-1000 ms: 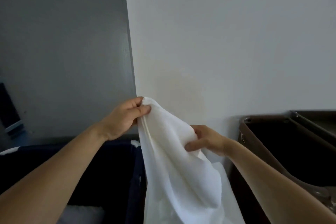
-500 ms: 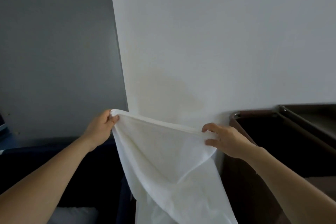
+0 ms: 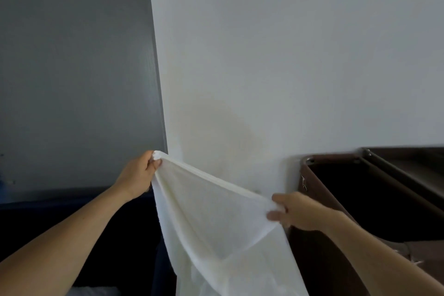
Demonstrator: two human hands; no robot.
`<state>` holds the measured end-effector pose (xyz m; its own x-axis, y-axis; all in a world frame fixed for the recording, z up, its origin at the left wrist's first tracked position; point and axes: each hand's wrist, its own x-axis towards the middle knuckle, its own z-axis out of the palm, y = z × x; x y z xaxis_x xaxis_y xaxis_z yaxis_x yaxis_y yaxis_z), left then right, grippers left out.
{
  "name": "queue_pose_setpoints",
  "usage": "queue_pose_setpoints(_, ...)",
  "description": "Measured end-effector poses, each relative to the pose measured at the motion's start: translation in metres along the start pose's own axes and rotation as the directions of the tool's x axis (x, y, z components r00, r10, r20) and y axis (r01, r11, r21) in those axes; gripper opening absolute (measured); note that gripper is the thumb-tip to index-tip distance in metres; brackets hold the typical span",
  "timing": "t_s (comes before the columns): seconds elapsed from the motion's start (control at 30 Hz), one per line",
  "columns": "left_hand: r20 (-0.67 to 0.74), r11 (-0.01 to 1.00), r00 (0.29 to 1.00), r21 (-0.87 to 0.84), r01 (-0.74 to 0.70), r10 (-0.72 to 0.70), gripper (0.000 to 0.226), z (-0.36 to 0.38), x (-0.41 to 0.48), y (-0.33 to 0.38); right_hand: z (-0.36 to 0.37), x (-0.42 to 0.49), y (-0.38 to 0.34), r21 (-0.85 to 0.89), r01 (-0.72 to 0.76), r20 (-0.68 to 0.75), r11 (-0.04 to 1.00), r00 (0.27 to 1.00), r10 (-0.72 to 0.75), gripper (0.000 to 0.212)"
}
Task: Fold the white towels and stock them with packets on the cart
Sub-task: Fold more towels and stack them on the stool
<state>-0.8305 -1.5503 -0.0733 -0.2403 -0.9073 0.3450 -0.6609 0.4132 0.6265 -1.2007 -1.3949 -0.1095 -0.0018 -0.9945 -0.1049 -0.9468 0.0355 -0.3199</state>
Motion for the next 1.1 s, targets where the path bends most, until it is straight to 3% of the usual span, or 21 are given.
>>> queue_pose_setpoints(0.1, -0.095, 0.999, 0.995, -0.031, -0.028, 0.025, 0.025, -0.023, 0.035, 0.02, -0.08, 0.008, -0.016, 0.193, -0.023, -0.379, 0.981, 0.92, 0.096, 0.027)
queue_pose_setpoints(0.23, -0.37, 0.961, 0.915, -0.154, -0.231, 0.161, 0.025, -0.076, 0.101, 0.098, -0.216, -0.002, -0.065, 0.373, 0.173, -0.775, 0.912, 0.597, 0.204, 0.021)
queue_pose_setpoints(0.33, -0.504, 0.884, 0.842, -0.282, -0.372, 0.194, 0.029, -0.122, 0.132, 0.156, -0.288, -0.023, -0.098, 0.391, 0.405, -0.897, 0.827, 0.371, 0.242, 0.024)
queue_pose_setpoints(0.4, -0.515, 0.853, 0.836, -0.337, -0.399, 0.188, 0.043, -0.139, 0.146, 0.174, -0.305, -0.028, -0.106, 0.374, 0.47, -0.921, 0.8, 0.292, 0.259, 0.024)
queue_pose_setpoints(0.43, -0.491, 0.852, 0.854, -0.361, -0.38, 0.173, 0.045, -0.14, 0.15, 0.178, -0.304, -0.027, -0.104, 0.384, 0.466, -0.918, 0.798, 0.286, 0.275, 0.023)
queue_pose_setpoints(0.5, -0.365, 0.869, 0.922, -0.407, -0.282, 0.128, 0.038, -0.133, 0.147, 0.173, -0.288, -0.024, -0.09, 0.445, 0.384, -0.878, 0.809, 0.363, 0.311, 0.028)
queue_pose_setpoints(0.57, -0.164, 0.885, 0.98, -0.432, -0.175, 0.113, 0.026, -0.117, 0.132, 0.154, -0.261, -0.022, -0.068, 0.531, 0.278, -0.777, 0.8, 0.538, 0.328, 0.024)
queue_pose_setpoints(0.63, 0.011, 0.861, 0.992, -0.497, -0.107, 0.129, 0.021, -0.103, 0.112, 0.134, -0.239, -0.027, -0.051, 0.577, 0.211, -0.683, 0.789, 0.655, 0.324, 0.018)
queue_pose_setpoints(0.7, 0.059, 0.795, 0.988, -0.601, -0.081, 0.145, 0.02, -0.096, 0.098, 0.125, -0.23, -0.034, -0.048, 0.619, 0.254, -0.663, 0.743, 0.677, 0.32, 0.015)
queue_pose_setpoints(0.8, 0.0, 0.662, 0.994, -0.746, -0.075, 0.112, 0.014, -0.092, 0.078, 0.129, -0.227, -0.047, -0.059, 0.684, 0.373, -0.675, 0.626, 0.649, 0.35, 0.008)
queue_pose_setpoints(0.87, 0.073, 0.621, 0.99, -0.784, -0.018, 0.121, 0.019, -0.091, 0.061, 0.124, -0.215, -0.058, -0.059, 0.707, 0.294, -0.619, 0.643, 0.697, 0.362, 0.011)
queue_pose_setpoints(0.93, 0.288, 0.64, 0.942, -0.76, 0.114, 0.174, 0.031, -0.089, 0.042, 0.105, -0.194, -0.07, -0.045, 0.741, 0.163, -0.468, 0.652, 0.821, 0.326, 0.01)
queue_pose_setpoints(1.0, 0.506, 0.71, 0.841, -0.664, 0.235, 0.194, 0.041, -0.081, 0.026, 0.079, -0.172, -0.076, -0.028, 0.768, 0.018, -0.26, 0.641, 0.922, 0.286, 0.015)
queue_pose_setpoints(1.1, 0.672, 0.771, 0.729, -0.531, 0.352, 0.13, 0.048, -0.057, 0.014, 0.046, -0.142, -0.07, -0.007, 0.749, -0.148, -0.009, 0.646, 0.972, 0.234, 0.024)
